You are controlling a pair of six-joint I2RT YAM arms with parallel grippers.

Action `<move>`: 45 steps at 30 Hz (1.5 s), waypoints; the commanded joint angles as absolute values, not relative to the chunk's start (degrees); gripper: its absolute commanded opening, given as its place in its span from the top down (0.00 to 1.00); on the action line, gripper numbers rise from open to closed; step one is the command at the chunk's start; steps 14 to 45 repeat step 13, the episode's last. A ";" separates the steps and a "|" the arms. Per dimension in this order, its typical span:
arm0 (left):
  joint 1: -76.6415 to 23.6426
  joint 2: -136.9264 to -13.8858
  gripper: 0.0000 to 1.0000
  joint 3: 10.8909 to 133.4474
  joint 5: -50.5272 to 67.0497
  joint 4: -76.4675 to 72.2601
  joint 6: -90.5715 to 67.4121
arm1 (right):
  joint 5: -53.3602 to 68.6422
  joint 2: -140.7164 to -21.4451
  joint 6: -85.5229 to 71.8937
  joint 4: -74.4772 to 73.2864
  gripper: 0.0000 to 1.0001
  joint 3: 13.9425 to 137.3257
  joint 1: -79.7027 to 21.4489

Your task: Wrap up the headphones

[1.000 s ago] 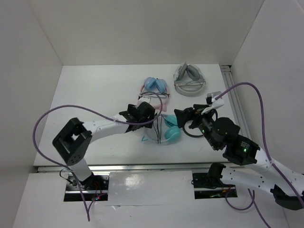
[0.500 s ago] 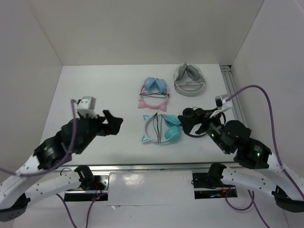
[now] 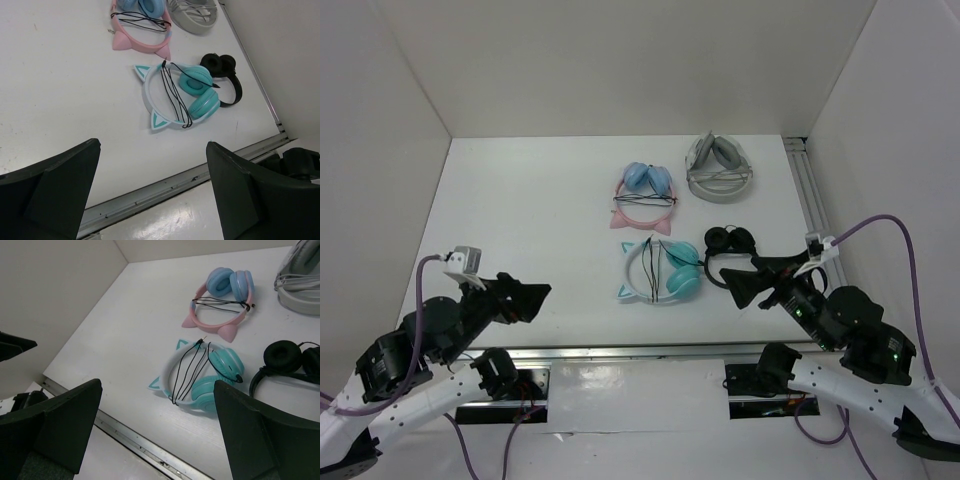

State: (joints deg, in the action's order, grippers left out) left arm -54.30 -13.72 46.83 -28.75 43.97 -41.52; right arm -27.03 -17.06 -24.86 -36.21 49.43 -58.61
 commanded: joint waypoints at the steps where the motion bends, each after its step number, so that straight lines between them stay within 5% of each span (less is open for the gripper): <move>1: -54.67 -12.22 0.00 47.37 -29.97 43.68 -43.68 | -26.37 -16.35 -24.87 -36.47 0.00 48.78 -58.80; 45: -54.67 -11.78 0.00 46.85 -28.05 42.54 -42.55 | -26.54 -18.73 -24.35 -37.00 0.00 48.78 -58.80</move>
